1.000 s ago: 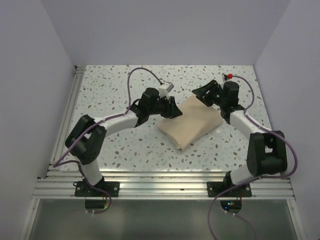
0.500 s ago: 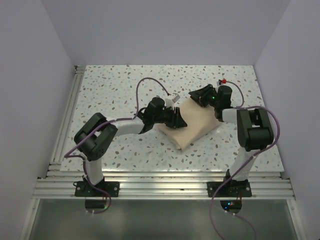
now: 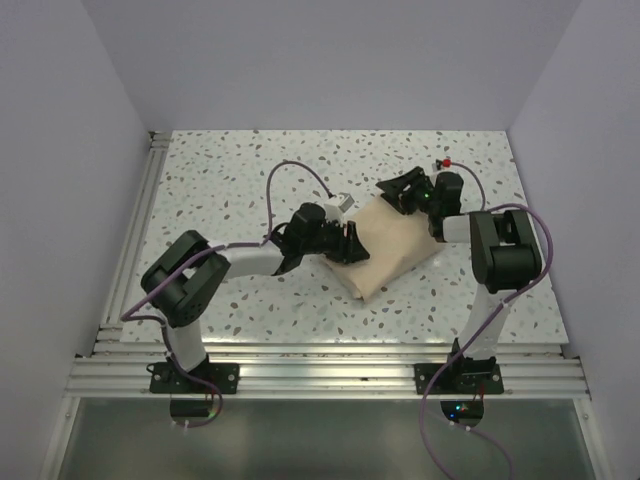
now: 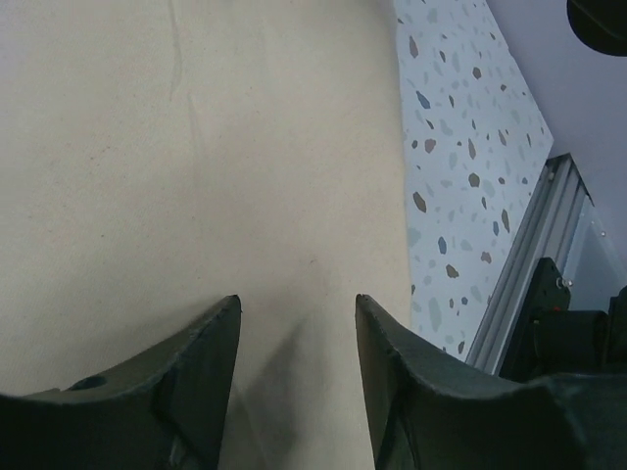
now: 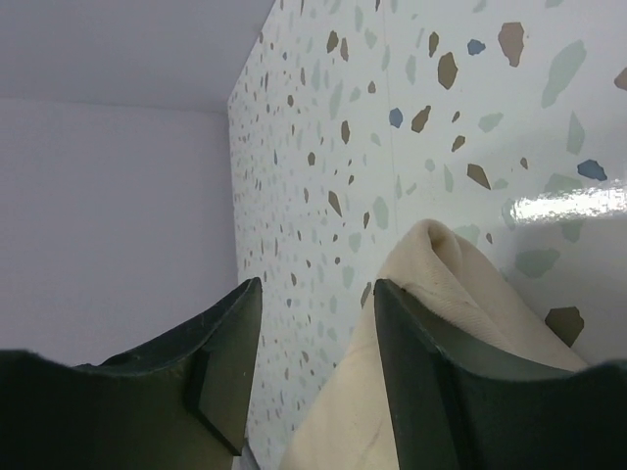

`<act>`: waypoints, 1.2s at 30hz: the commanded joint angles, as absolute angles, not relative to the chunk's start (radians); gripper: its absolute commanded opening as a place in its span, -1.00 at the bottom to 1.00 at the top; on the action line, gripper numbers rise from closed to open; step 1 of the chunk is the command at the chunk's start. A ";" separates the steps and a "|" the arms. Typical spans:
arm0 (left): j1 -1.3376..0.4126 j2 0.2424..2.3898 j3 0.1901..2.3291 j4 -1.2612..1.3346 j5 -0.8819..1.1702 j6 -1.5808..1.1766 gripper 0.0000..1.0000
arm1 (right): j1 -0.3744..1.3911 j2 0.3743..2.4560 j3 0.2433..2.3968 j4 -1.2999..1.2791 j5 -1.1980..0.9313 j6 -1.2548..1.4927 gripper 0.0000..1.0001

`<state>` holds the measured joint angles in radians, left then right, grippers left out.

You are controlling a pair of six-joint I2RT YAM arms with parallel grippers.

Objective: Prepare the surgical pack

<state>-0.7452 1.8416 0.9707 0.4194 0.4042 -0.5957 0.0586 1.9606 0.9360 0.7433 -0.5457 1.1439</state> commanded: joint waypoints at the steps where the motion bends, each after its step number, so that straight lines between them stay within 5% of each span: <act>1: -0.750 1.700 1.003 0.330 0.256 -0.493 0.11 | 0.055 1.858 1.020 0.613 -0.546 0.994 0.09; 6: -0.750 1.510 0.968 0.233 0.074 -0.384 0.53 | 0.060 1.656 1.026 0.344 -0.479 0.714 0.97; 11: -0.746 1.353 0.823 0.235 -0.109 -0.362 1.00 | 0.072 1.372 0.898 0.186 -0.351 0.551 0.97; 23: -0.664 0.922 0.364 0.337 -0.230 -0.446 1.00 | 0.075 0.714 0.425 0.034 -0.152 0.417 0.97; 36: -0.592 0.736 0.202 0.341 -0.181 -0.413 1.00 | 0.074 0.497 0.295 -0.055 -0.156 0.419 0.97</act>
<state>-0.5964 0.7490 0.2016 0.2829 -0.1829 -0.4332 0.0734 0.5098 0.3031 -0.0422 -0.1738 0.4397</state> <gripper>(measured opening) 0.997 0.985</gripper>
